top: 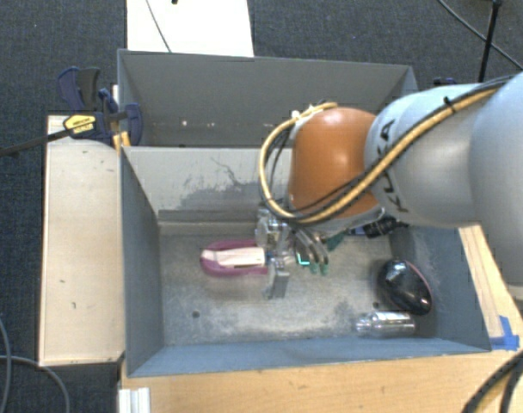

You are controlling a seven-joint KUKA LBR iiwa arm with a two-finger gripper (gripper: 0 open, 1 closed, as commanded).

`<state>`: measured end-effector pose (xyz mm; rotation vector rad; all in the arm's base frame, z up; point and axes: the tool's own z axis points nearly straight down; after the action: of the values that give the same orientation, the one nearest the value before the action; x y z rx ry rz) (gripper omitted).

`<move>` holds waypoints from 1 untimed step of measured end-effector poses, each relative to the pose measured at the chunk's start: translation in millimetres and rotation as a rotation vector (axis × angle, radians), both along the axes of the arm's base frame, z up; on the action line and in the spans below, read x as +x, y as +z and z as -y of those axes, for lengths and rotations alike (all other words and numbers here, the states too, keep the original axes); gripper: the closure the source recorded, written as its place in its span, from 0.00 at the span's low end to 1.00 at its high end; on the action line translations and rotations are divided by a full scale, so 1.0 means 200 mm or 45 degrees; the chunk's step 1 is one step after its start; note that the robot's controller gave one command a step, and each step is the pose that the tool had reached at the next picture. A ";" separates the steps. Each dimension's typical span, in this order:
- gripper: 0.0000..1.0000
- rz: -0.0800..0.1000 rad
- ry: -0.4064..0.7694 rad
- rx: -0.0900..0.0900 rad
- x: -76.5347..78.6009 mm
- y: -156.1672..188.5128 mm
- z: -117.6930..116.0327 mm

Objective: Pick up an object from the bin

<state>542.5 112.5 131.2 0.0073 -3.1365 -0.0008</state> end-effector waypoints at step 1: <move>0.00 0.010 -0.169 0.002 0.18 -0.30 -0.16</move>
Offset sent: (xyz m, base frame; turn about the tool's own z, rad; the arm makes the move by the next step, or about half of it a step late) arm 0.0357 0.0302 -0.0573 0.1351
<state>578.7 144.2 71.7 -0.2018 -3.1376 -0.0035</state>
